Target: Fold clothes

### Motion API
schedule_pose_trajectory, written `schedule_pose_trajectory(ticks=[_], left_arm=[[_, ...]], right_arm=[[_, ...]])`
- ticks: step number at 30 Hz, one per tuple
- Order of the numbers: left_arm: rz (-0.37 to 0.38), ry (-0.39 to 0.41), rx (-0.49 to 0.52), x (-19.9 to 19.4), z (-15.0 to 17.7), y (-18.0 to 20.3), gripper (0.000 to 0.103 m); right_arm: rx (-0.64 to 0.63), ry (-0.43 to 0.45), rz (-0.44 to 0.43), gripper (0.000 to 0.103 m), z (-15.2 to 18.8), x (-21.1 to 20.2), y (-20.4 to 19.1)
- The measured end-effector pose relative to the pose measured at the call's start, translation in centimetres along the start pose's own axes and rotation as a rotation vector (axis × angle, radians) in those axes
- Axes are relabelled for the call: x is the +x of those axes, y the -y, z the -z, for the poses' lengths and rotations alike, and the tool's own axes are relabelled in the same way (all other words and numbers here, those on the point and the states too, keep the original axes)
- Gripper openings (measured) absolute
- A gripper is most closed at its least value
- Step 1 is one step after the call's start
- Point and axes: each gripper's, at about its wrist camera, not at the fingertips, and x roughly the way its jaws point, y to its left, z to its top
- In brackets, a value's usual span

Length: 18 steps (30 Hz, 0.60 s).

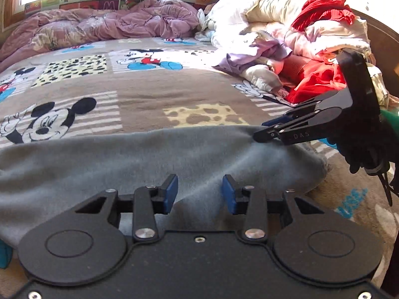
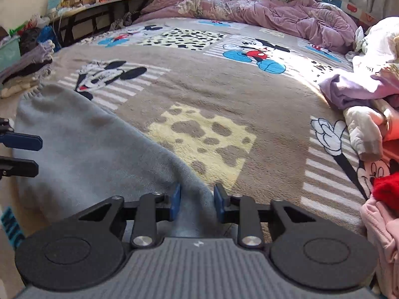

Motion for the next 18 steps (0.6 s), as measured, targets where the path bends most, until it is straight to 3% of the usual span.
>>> schedule_pose_trajectory(ticks=[3,9,12,15,18], left_arm=[[0.003,-0.091,0.031,1.8,-0.2,0.0,0.039],[0.036,-0.045,-0.111,0.6,-4.5,-4.1,0.038],[0.023,-0.115,-0.134,3.8,-5.9,-5.5,0.039],[-0.129,-0.193,-0.084,8.5,-6.2,-5.3,0.031],[-0.166,-0.210,-0.064,8.6,-6.7,-4.7,0.031]], right_arm=[[0.073,0.000,0.003,0.029,0.3,0.8,1.2],[0.120,0.049,0.013,0.038,0.5,-1.2,2.0],[0.095,0.123,0.065,0.038,0.2,-3.4,1.1],[0.052,0.167,0.024,0.038,-0.2,-4.5,-0.9],[-0.101,0.125,-0.067,0.039,0.3,-4.3,-4.8]])
